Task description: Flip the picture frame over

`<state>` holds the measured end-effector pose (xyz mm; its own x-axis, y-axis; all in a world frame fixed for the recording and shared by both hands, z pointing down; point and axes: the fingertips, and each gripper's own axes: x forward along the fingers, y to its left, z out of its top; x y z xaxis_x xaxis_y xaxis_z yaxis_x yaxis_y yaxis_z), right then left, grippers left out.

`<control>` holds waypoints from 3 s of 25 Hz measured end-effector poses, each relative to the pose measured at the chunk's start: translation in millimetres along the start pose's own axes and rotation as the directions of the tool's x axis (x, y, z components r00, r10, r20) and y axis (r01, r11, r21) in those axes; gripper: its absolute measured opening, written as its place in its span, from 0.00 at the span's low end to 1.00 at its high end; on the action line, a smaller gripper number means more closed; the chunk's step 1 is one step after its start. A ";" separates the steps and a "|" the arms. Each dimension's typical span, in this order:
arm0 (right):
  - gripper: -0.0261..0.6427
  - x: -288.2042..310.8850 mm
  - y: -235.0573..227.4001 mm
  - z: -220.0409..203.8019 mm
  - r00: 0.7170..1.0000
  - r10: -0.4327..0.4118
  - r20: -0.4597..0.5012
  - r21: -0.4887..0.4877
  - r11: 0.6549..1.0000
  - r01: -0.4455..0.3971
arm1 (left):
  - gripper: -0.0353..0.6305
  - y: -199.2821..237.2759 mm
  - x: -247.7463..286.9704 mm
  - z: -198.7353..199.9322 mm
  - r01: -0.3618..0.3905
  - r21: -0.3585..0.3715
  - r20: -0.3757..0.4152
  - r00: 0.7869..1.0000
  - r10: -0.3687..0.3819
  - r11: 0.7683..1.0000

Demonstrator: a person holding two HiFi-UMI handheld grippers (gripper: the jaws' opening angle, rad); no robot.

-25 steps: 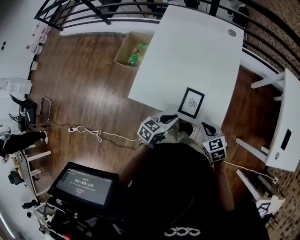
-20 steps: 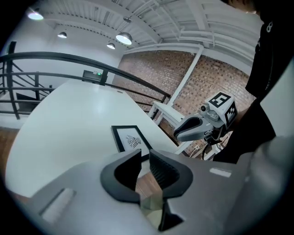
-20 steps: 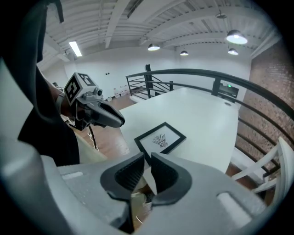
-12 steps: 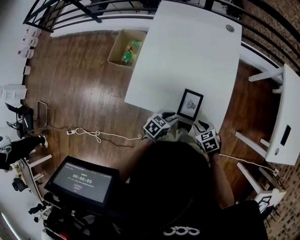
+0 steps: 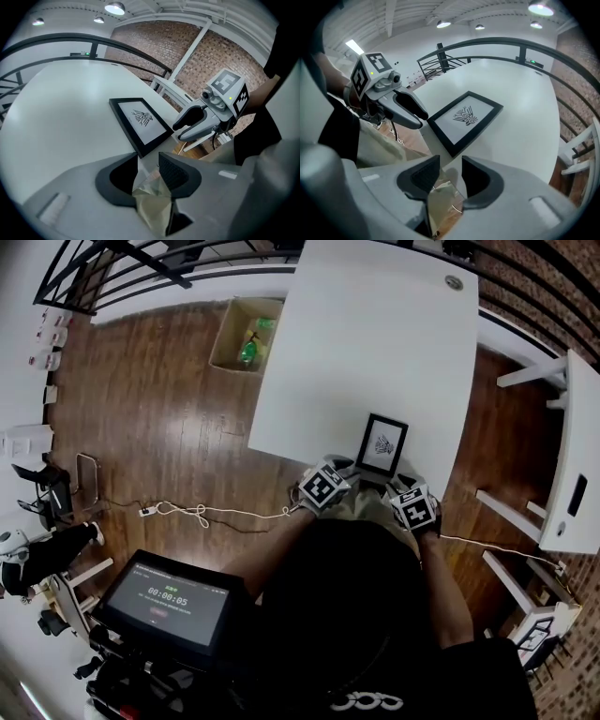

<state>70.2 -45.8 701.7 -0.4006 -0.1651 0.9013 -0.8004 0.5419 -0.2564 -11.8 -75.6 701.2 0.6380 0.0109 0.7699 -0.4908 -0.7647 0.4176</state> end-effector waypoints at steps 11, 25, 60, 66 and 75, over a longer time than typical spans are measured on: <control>0.23 -8.8 2.7 -13.7 1.000 0.007 0.001 0.063 0.998 -0.007 | 0.28 -18.0 6.4 3.9 -0.002 -0.001 -0.017 1.000 0.002 1.000; 0.25 -20.8 -3.1 12.2 0.998 0.021 0.061 0.014 1.000 -0.022 | 0.29 -12.2 -8.7 30.8 -0.004 -0.004 0.071 0.997 0.004 1.000; 0.25 -108.1 -6.8 54.5 0.988 -0.018 0.154 -0.104 0.994 0.034 | 0.29 -48.1 -65.9 96.0 -0.080 -0.027 0.289 0.954 0.085 0.996; 0.25 -113.9 -3.1 56.3 0.990 -0.006 0.143 -0.125 0.992 0.024 | 0.29 -48.8 -70.8 100.6 -0.092 -0.032 0.297 0.950 0.097 0.995; 0.25 -107.6 -1.8 56.4 0.989 0.002 0.146 -0.128 0.992 0.016 | 0.29 -44.8 -69.7 96.0 -0.105 -0.030 0.299 0.948 0.109 0.994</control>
<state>89.6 -75.5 585.5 -0.4633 -0.2824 0.8400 -0.7434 0.6398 -0.1950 22.7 -104.1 582.5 0.7287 -0.2654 0.6314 -0.5727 -0.7416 0.3492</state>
